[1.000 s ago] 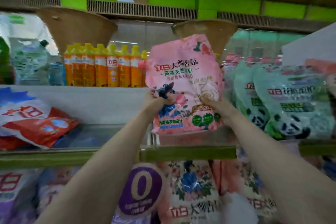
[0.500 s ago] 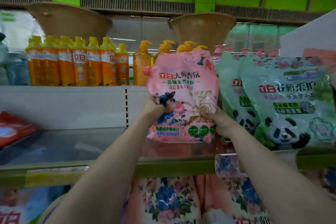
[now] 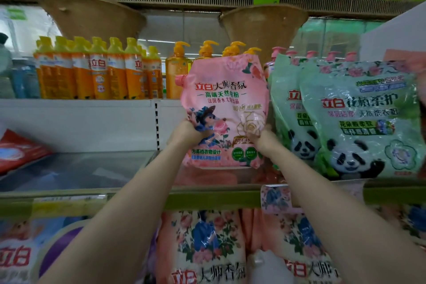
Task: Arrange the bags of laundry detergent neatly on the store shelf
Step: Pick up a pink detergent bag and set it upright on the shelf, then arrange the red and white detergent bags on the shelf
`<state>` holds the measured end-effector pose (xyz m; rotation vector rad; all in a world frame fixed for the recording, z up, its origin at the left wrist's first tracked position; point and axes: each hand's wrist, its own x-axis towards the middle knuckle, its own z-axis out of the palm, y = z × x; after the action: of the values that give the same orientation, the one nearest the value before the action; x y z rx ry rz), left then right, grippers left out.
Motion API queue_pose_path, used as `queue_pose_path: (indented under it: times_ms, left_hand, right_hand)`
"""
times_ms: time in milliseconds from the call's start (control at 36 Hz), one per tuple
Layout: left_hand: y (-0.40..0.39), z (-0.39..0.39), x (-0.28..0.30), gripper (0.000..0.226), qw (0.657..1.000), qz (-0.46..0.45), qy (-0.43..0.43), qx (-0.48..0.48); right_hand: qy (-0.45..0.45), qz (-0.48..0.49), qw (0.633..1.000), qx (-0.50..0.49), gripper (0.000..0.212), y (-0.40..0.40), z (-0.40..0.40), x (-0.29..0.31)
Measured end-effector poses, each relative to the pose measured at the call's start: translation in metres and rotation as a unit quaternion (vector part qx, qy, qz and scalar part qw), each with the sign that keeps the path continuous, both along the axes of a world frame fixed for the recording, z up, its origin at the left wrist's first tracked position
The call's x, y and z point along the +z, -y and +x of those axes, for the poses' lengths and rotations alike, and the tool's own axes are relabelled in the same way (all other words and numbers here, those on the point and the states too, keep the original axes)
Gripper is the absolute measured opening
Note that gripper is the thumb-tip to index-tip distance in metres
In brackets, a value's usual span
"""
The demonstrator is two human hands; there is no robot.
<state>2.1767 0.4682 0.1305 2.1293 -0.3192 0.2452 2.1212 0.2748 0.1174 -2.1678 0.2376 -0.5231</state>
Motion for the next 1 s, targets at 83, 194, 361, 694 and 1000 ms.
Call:
queue_pose_path:
  times_ms: [83, 194, 361, 694, 1000]
  left_hand:
    - [-0.007, -0.019, 0.002, 0.031, 0.996, 0.088, -0.001, 0.007]
    - [-0.022, -0.037, 0.003, 0.045, 0.964, 0.245, 0.071, 0.077]
    - [-0.050, -0.063, 0.002, 0.058, 0.928, 0.336, 0.108, 0.120]
    - [-0.167, -0.123, 0.008, 0.057, 0.897, 0.390, 0.104, 0.179]
    - [-0.315, -0.201, 0.009, 0.044, 0.855, 0.440, 0.060, 0.269]
  right_hand:
    - [-0.025, -0.093, 0.993, -0.064, 0.060, -0.001, -0.002, -0.003]
    - [-0.059, -0.190, 0.974, -0.105, 0.068, -0.007, -0.015, -0.001]
    - [-0.078, -0.276, 0.954, -0.087, 0.067, -0.039, -0.040, 0.004]
    - [-0.043, -0.454, 0.883, 0.110, 0.062, -0.169, -0.076, 0.020]
    - [0.010, -0.492, 0.849, 0.193, 0.058, -0.314, -0.104, 0.018]
